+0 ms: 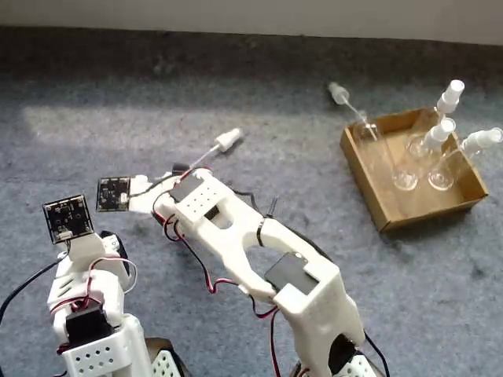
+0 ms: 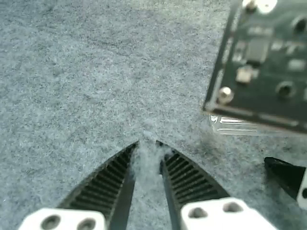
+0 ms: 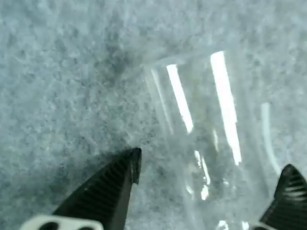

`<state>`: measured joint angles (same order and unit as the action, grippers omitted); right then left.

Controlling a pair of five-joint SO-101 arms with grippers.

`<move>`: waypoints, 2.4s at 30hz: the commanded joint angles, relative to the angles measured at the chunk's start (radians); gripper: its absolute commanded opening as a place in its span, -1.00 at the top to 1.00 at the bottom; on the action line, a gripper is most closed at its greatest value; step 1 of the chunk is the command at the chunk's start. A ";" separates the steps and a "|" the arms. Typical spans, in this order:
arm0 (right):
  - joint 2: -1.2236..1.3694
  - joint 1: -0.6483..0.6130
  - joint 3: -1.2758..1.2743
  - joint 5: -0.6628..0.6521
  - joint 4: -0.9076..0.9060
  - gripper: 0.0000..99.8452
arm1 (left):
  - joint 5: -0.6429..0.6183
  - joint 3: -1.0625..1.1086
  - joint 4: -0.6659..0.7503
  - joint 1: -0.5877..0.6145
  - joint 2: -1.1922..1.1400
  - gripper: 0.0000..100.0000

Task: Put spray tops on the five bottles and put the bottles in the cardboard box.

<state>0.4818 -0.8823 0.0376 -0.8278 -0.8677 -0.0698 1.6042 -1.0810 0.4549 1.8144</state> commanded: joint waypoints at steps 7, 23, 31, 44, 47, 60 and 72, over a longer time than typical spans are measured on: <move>0.005 0.025 0.071 -0.006 0.016 0.45 | 0.006 -0.008 0.018 -0.021 0.001 0.99; -0.140 0.056 0.073 0.044 -0.104 0.95 | 0.006 0.002 0.037 -0.021 0.001 0.99; -0.314 0.163 0.061 0.144 -0.108 0.95 | 0.006 0.002 0.037 -0.021 0.001 0.99; -0.383 0.300 0.062 0.287 -0.340 0.95 | 0.006 0.002 0.037 -0.021 0.001 0.99; -0.401 0.357 0.062 0.255 -0.392 0.95 | 0.006 0.002 0.037 -0.021 0.001 0.99; -0.403 0.503 0.051 -0.092 -0.615 0.95 | 0.006 0.004 0.034 -0.021 0.001 0.99; -0.811 0.495 -0.173 -0.095 -0.619 0.95 | 0.006 0.004 0.034 -0.021 0.001 0.99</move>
<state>-0.1657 -0.3913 -0.0944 -0.9091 -1.4845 -0.0698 1.6103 -1.0625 0.4549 1.8144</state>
